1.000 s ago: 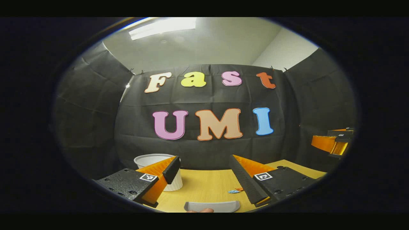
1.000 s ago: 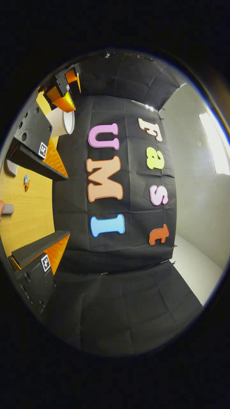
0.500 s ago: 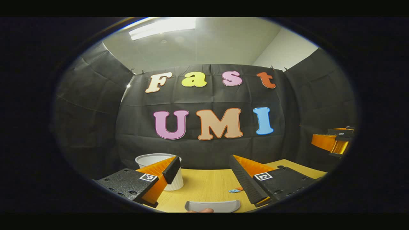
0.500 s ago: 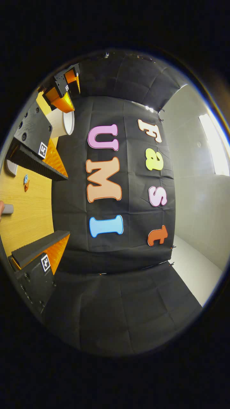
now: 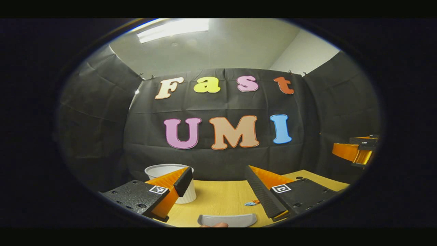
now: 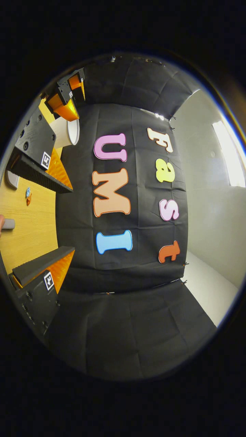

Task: Pick up the small broom and dustpan from the desktop, sweep the trash into the dustpan with the broom, and then empty the trash into the garbage bin.

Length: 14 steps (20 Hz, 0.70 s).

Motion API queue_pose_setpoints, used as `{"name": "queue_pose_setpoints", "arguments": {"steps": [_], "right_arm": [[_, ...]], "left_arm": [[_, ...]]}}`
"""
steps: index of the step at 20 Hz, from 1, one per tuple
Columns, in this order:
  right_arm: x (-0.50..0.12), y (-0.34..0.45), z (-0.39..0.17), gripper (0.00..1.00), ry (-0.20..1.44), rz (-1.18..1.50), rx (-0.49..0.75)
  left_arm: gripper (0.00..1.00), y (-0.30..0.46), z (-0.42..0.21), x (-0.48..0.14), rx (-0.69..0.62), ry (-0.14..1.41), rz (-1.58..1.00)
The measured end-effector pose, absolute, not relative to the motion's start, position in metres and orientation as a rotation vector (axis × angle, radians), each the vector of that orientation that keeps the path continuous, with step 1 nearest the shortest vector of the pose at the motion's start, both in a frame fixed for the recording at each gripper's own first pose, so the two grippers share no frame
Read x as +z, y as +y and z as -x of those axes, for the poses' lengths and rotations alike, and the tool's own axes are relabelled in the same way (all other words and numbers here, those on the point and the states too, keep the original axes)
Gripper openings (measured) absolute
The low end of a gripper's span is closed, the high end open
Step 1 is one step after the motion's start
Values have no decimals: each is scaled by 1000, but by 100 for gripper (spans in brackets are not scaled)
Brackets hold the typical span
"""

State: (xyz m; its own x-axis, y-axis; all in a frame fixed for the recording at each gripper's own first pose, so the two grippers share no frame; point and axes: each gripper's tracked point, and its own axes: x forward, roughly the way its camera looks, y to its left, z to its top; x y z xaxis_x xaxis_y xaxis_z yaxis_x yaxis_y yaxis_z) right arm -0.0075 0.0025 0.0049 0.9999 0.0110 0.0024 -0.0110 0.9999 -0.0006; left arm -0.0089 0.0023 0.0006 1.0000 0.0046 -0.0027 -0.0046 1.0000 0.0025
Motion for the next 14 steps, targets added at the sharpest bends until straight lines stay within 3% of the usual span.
{"name": "queue_pose_setpoints", "arguments": {"steps": [14], "right_arm": [[7, 3, 17, 92, -1, -5, 18]], "left_arm": [[94, 4, 17, 1, 11, 6, -3]]}}
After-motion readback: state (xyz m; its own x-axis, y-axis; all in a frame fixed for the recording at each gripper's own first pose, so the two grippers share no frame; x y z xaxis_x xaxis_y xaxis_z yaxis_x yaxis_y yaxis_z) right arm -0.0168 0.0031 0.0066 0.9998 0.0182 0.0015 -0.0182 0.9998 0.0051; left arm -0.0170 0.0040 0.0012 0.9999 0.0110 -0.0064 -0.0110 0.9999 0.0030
